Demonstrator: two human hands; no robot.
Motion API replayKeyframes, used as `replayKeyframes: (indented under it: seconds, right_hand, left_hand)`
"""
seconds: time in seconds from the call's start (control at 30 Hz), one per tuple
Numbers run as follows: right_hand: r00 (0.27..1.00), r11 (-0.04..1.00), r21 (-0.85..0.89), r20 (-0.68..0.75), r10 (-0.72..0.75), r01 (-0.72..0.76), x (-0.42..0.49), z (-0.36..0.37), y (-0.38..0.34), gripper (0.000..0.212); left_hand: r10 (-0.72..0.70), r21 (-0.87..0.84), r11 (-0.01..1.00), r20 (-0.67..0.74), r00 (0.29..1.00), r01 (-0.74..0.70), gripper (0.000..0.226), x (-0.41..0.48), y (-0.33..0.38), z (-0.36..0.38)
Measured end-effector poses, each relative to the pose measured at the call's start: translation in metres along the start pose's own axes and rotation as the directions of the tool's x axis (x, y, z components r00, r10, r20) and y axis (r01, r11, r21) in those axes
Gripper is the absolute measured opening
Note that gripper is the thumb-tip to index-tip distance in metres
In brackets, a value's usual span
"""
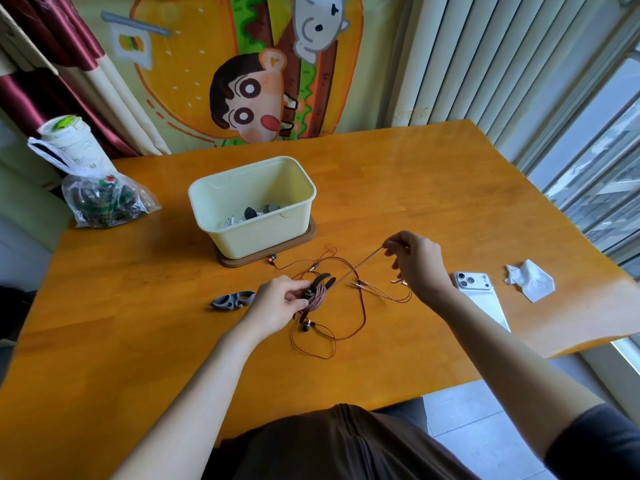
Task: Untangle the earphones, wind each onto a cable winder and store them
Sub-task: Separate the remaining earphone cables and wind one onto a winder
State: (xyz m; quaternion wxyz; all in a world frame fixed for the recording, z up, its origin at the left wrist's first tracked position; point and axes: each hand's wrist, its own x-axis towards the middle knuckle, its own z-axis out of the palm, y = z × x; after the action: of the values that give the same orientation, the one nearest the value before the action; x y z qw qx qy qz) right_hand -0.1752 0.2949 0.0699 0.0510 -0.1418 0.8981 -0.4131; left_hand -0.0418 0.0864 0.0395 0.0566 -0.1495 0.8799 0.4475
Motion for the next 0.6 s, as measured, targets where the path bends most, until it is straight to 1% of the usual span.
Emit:
replayKeyframes:
  seconds: [0.03,0.07,0.13,0.2,0.27,0.33,0.4,0.5,0.6]
  right_hand:
    - [1.000,1.000,0.013,-0.011,0.000,0.000,0.000,0.001,-0.002,0.012]
    - [1.000,1.000,0.024,-0.019,0.005,-0.005,0.001,0.002,-0.003,0.013]
    - [0.999,0.999,0.047,-0.031,0.024,-0.023,0.002,0.004,-0.003,0.013]
    - [0.998,0.997,0.068,-0.035,0.043,-0.041,0.002,0.006,-0.004,0.013]
    - [0.997,0.995,0.081,-0.036,0.067,-0.064,0.000,0.010,-0.006,0.014]
    - [0.996,0.993,0.081,-0.026,0.091,-0.088,-0.006,0.018,-0.007,0.016]
    - [0.996,0.993,0.072,0.006,0.090,-0.091,-0.018,0.030,-0.010,0.017]
    - [0.996,0.995,0.076,0.070,0.052,-0.057,-0.039,0.049,-0.021,0.018]
    - [0.993,0.998,0.049,0.106,-0.043,0.038,-0.054,0.060,-0.036,0.019]
  left_hand:
    - [0.019,-0.022,1.000,0.056,0.998,-0.017,0.041,0.000,0.001,-0.001]
    - [0.049,-0.088,0.995,0.116,0.992,-0.039,0.041,-0.002,0.002,-0.002]
    - [0.126,-0.295,0.953,0.195,0.973,-0.064,0.042,-0.008,0.007,-0.002]
    - [0.183,-0.466,0.881,0.179,0.967,-0.080,0.037,-0.011,0.013,-0.003]
    - [0.217,-0.596,0.797,0.137,0.967,-0.094,0.033,-0.012,0.020,-0.004]
    - [0.223,-0.727,0.681,0.091,0.971,-0.088,0.033,-0.010,0.029,-0.005]
    - [0.183,-0.828,0.556,0.038,0.982,-0.072,0.033,-0.006,0.036,-0.007]
    - [0.076,-0.914,0.396,-0.060,0.995,-0.085,0.031,0.003,0.045,-0.008]
    - [-0.077,-0.958,0.268,-0.130,0.988,-0.105,0.029,0.012,0.048,-0.007]
